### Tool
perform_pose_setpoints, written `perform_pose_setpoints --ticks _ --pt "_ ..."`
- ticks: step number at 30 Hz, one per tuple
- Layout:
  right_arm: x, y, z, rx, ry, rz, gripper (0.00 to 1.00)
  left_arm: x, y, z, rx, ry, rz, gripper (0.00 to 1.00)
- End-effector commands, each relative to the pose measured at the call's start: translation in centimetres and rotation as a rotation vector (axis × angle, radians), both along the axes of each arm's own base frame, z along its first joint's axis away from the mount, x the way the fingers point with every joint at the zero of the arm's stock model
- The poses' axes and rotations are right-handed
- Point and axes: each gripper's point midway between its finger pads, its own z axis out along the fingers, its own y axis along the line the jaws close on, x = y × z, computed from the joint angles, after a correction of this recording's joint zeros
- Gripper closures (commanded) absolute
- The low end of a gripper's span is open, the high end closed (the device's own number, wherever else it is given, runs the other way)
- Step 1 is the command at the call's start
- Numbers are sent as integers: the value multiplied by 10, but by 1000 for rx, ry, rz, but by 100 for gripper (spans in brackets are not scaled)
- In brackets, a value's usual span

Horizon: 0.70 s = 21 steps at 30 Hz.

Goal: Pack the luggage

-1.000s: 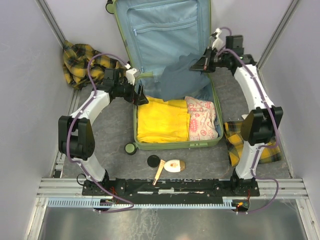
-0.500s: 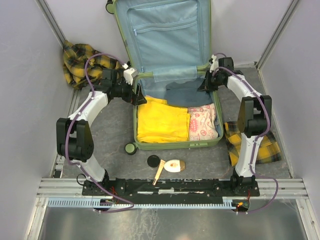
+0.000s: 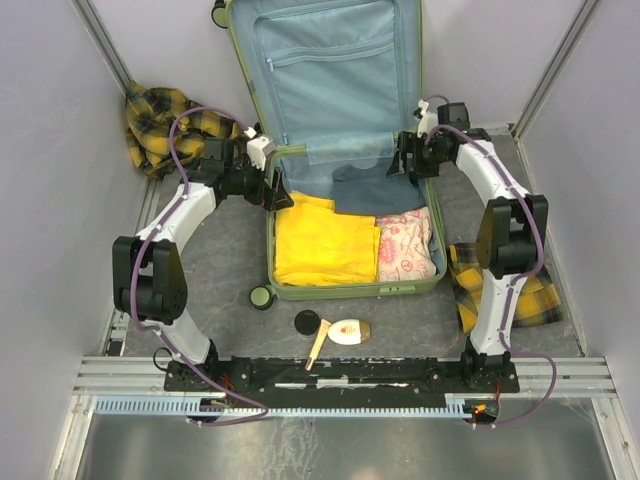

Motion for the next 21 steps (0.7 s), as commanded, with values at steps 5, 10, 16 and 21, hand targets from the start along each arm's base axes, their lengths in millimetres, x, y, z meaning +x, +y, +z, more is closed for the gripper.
perform_pose_setpoints --ticks 5,10,16,21 --pt "-45 -93 98 -121 -106 9 10 1 4 27 -18 -86 24 1" --pt "-108 -155 87 -219 19 21 11 -1 3 29 -20 -95 19 1" --pt "-203 -206 43 -332 248 134 17 -8 1 23 -17 -94 -6 1" --pt "-243 -223 -2 -381 396 93 24 -10 -3 20 -21 -93 -14 0"
